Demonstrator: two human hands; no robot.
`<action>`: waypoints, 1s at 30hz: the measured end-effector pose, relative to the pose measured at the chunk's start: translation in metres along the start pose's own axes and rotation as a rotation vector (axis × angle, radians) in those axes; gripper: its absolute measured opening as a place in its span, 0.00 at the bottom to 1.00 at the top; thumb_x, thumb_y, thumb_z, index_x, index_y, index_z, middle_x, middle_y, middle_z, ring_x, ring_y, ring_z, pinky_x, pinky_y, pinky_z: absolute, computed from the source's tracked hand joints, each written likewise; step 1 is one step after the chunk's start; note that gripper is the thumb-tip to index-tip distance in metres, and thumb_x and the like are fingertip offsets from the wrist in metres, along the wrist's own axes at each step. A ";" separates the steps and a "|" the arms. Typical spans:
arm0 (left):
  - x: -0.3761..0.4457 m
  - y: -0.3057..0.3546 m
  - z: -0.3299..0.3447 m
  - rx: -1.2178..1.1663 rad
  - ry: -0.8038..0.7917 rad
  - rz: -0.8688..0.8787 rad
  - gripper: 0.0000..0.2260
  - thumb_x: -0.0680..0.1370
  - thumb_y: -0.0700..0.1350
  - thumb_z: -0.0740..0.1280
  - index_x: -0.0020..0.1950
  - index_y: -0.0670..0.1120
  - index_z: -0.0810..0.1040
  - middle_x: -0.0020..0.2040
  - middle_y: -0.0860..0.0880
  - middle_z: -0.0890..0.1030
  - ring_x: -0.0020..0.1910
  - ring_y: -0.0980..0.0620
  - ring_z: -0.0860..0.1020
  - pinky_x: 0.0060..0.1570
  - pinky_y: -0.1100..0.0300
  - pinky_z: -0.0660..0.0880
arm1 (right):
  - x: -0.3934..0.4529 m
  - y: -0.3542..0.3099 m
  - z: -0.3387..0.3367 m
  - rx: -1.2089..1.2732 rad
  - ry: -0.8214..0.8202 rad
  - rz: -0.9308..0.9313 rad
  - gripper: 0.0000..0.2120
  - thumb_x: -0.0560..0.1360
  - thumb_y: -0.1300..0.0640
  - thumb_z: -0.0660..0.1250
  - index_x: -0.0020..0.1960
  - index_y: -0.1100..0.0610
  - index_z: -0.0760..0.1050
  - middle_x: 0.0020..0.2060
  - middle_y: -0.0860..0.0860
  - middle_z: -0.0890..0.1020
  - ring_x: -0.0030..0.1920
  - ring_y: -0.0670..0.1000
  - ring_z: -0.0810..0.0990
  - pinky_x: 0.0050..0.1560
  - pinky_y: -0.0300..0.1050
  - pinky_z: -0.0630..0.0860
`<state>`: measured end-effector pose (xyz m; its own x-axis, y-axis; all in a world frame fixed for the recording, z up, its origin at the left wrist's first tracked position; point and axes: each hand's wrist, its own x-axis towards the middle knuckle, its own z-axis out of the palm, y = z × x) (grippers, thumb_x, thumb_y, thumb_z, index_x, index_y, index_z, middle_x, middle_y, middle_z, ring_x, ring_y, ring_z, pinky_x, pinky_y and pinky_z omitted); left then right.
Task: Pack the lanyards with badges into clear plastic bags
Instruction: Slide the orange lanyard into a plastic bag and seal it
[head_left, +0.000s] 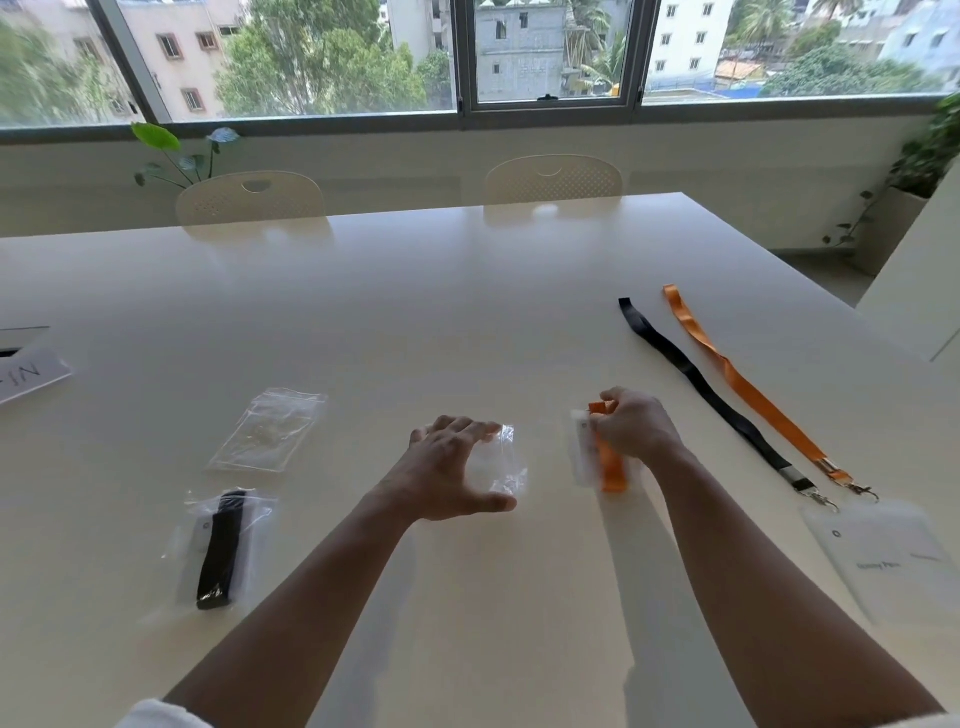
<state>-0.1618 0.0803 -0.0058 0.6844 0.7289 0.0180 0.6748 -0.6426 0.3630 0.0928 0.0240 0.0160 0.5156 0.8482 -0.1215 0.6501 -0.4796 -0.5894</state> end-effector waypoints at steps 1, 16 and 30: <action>-0.001 0.001 0.000 -0.004 -0.002 -0.002 0.42 0.64 0.72 0.69 0.74 0.58 0.64 0.68 0.60 0.71 0.71 0.57 0.62 0.68 0.49 0.62 | -0.001 -0.001 0.000 0.047 0.000 0.017 0.23 0.73 0.53 0.69 0.67 0.58 0.74 0.62 0.56 0.78 0.62 0.56 0.75 0.63 0.50 0.74; -0.006 0.001 -0.001 0.001 -0.003 -0.053 0.41 0.66 0.70 0.70 0.75 0.56 0.64 0.68 0.58 0.71 0.69 0.55 0.65 0.67 0.51 0.62 | -0.007 -0.018 -0.008 0.565 -0.129 0.256 0.06 0.75 0.59 0.71 0.48 0.61 0.78 0.43 0.57 0.79 0.41 0.52 0.76 0.45 0.45 0.78; -0.008 0.003 0.001 -0.014 0.068 -0.104 0.41 0.67 0.72 0.68 0.74 0.53 0.64 0.69 0.55 0.71 0.67 0.53 0.69 0.65 0.52 0.63 | -0.014 -0.036 -0.001 0.764 -0.162 0.288 0.04 0.76 0.60 0.70 0.44 0.59 0.75 0.44 0.58 0.80 0.42 0.52 0.80 0.42 0.43 0.80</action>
<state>-0.1653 0.0727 -0.0058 0.5904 0.8060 0.0430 0.7368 -0.5599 0.3790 0.0631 0.0294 0.0393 0.4795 0.7652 -0.4296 -0.0835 -0.4476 -0.8903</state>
